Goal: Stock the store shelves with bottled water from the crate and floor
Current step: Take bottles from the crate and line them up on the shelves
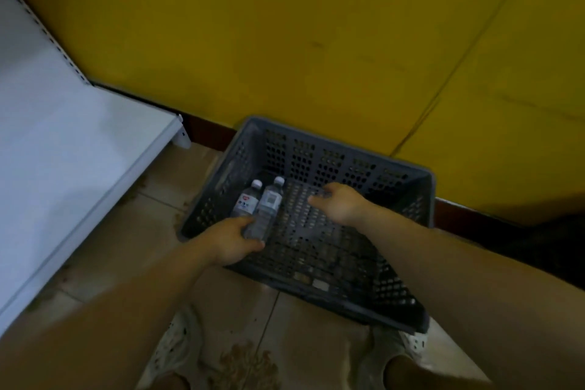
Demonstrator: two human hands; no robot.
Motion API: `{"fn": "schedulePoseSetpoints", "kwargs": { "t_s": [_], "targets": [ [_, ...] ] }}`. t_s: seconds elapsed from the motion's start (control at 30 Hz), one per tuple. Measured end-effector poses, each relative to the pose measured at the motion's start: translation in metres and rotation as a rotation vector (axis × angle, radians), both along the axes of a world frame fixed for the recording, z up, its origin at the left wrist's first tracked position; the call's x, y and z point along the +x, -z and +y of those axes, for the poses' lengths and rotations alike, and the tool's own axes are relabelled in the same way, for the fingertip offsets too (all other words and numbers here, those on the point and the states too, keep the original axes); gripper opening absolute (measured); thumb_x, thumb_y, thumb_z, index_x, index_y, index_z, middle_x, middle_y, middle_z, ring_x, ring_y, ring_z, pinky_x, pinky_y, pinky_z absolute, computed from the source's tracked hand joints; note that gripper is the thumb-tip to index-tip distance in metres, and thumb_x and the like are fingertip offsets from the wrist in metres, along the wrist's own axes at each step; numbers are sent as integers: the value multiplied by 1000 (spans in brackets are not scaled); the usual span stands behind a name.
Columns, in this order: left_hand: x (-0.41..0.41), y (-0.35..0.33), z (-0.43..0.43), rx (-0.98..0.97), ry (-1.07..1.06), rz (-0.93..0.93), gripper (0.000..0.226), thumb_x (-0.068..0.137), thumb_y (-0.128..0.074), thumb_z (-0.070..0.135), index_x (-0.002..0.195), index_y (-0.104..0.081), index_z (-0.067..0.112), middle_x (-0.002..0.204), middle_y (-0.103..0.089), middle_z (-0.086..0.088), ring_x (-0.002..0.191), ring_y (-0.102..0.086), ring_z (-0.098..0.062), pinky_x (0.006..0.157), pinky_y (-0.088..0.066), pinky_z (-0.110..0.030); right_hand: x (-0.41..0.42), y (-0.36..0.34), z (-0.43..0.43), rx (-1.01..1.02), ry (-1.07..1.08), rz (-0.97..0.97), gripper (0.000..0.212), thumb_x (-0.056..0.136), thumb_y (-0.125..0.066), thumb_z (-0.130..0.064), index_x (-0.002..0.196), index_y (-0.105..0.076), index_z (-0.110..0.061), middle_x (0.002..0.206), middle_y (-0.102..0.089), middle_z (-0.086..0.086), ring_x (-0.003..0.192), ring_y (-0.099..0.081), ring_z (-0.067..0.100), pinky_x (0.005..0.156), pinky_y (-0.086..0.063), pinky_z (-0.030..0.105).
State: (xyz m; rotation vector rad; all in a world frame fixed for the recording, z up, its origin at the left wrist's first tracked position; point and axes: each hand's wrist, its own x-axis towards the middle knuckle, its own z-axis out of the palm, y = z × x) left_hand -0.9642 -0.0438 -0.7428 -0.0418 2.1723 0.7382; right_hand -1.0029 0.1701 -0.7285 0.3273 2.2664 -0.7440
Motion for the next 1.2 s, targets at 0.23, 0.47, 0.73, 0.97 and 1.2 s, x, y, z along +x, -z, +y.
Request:
{"fn": "schedulePoseSetpoints", "kwargs": {
  "t_s": [0.23, 0.47, 0.73, 0.97, 1.2],
  "targets": [
    [-71, 116, 2, -25, -93, -124, 68, 90, -63, 35, 148, -32, 17, 151, -37, -6, 132, -41, -27, 107, -35, -33, -74, 116, -25, -101, -30, -6, 44, 103, -47, -29, 139, -46, -4, 140, -48, 21, 113, -53, 36, 95, -44, 40],
    [-103, 185, -3, -30, -159, -226, 49, 93, -60, 19, 139, -44, 12, 140, -47, -6, 120, -47, -24, 94, -34, -25, -117, 248, -84, -260, 213, -68, 39, 97, -56, -33, 128, -45, -11, 119, -52, 13, 105, -57, 27, 94, -47, 39],
    [-105, 191, -10, 37, -190, -218, 49, 90, -63, 26, 137, -48, 18, 137, -51, -5, 123, -48, -25, 105, -37, -31, -108, 273, -94, -479, 709, 79, 71, 85, -72, -19, 143, -33, -9, 123, -56, 9, 111, -60, 31, 86, -51, 37],
    [-75, 100, 10, 361, -377, -311, 49, 85, -70, 27, 129, -48, 29, 119, -64, 4, 109, -61, -22, 96, -47, -54, -60, 146, -51, -960, 874, 221, 52, 87, -61, -4, 134, -45, -19, 118, -62, 10, 99, -66, 31, 82, -57, 50],
    [5, -52, 21, 701, -372, -55, 62, 72, -77, 10, 125, -50, 28, 121, -64, -8, 107, -66, -26, 93, -52, -52, 20, -28, -35, -1261, 765, 538, 55, 84, -57, -21, 138, -48, -19, 111, -67, 9, 93, -67, 23, 78, -55, 41]
  ]
}}
